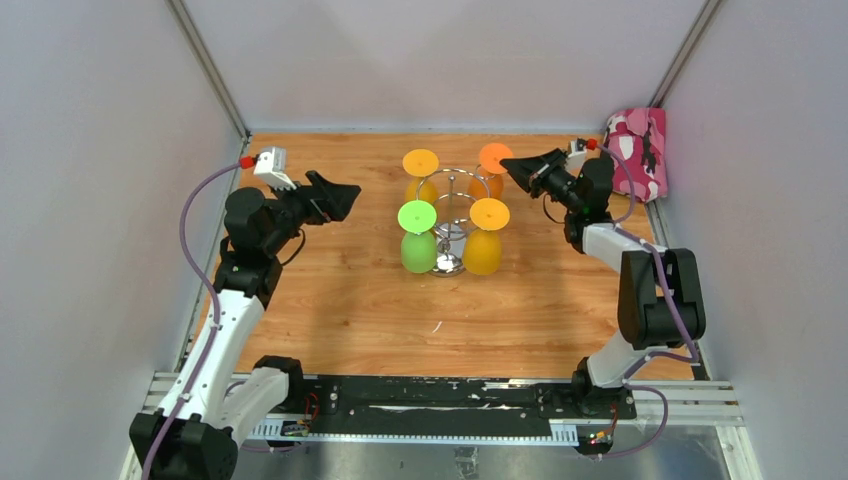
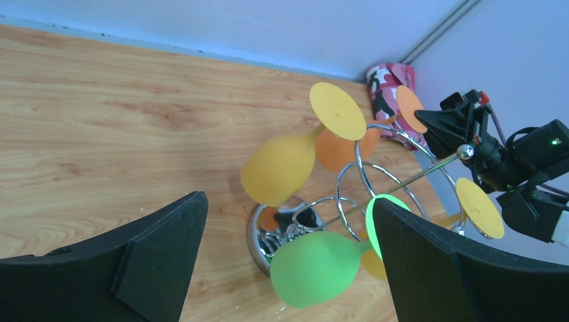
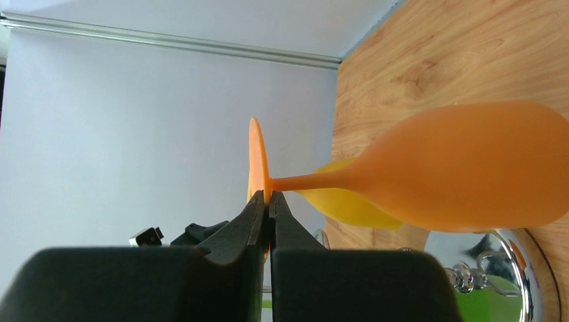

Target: Take the wine glass off the wine glass rack

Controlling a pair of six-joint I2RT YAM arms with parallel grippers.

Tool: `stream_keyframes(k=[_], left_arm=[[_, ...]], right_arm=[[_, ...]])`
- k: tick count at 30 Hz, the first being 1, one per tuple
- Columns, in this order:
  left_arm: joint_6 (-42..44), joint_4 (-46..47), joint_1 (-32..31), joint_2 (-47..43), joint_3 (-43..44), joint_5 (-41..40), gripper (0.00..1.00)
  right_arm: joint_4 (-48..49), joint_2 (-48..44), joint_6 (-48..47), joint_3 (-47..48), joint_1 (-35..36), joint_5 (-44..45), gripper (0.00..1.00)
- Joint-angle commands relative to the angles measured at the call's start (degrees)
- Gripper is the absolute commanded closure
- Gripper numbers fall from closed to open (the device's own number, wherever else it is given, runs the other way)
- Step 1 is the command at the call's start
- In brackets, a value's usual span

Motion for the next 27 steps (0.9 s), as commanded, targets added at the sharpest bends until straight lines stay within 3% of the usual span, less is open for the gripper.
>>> stream_keyframes(k=[1,18,27], left_arm=[[1.14,-1.95,0.42,-1.08,1.45,-0.69,0.0],[2.43,-3.75,0.41,-2.43,1.44,-1.09,0.0],[1.66,-3.24,0.42,-3.45,1.18,-1.23,0.0]], right_arm=[[-5.77,-3.04,-0.87,-0.29,-0.64,-0.2,1.0],[-6.03,-6.07,-0.69,2.18,-0.96,2.33,1.0],[-14.16,-7.75,-7.52,5.8,-2.76,6.78,1.0]])
